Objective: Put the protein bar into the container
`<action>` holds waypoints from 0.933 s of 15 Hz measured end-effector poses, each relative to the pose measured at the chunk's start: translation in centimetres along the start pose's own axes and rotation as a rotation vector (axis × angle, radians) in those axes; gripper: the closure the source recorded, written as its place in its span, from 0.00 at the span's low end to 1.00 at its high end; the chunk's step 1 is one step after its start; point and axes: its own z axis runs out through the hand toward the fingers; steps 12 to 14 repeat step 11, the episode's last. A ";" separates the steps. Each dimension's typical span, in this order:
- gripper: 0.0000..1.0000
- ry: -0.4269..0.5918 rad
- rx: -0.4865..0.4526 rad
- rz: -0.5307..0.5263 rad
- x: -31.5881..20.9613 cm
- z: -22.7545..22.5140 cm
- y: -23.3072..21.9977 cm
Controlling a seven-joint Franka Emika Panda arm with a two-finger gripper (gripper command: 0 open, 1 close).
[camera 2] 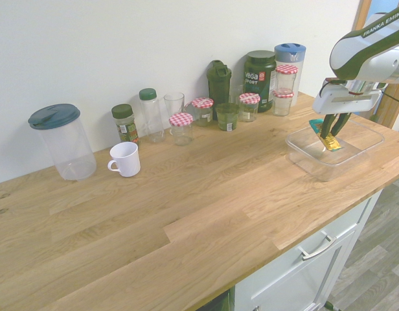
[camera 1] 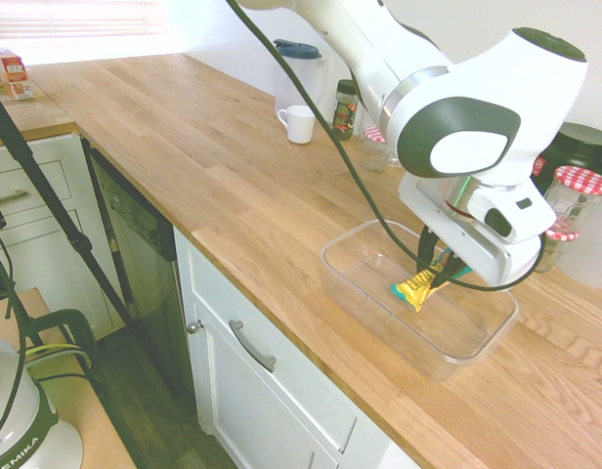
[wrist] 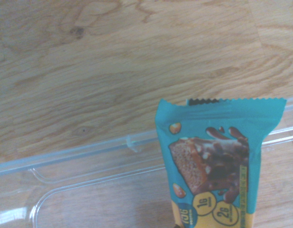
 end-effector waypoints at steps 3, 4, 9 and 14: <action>0.00 0.000 0.000 -0.002 0.0 0.0 0.0; 0.00 0.000 0.000 -0.002 0.0 0.0 0.0; 0.00 0.016 0.018 -0.010 0.1 -1.4 0.1; 0.00 0.031 0.049 -0.024 -0.5 -4.3 0.1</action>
